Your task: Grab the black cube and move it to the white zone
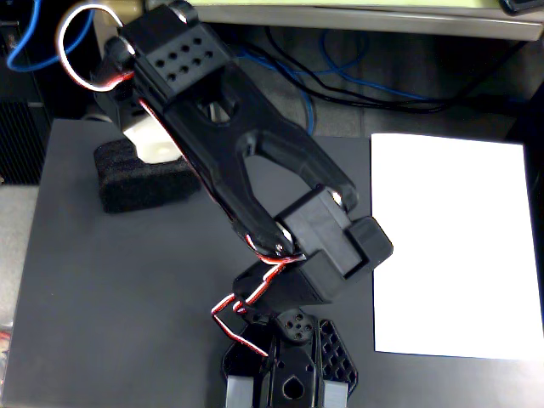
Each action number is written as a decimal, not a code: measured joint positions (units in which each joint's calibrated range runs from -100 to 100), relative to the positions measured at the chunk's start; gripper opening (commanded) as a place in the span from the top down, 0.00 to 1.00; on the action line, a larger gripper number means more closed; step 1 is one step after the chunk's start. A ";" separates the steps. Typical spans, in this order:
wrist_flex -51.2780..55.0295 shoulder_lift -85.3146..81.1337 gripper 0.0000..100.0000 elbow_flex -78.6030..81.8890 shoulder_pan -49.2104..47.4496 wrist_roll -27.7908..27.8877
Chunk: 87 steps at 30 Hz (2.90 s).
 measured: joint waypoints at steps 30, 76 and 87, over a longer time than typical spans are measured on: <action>-8.99 0.58 0.56 17.09 0.44 5.35; 17.46 -31.13 0.98 -6.31 78.88 17.62; 3.94 3.91 0.98 -5.94 91.58 19.56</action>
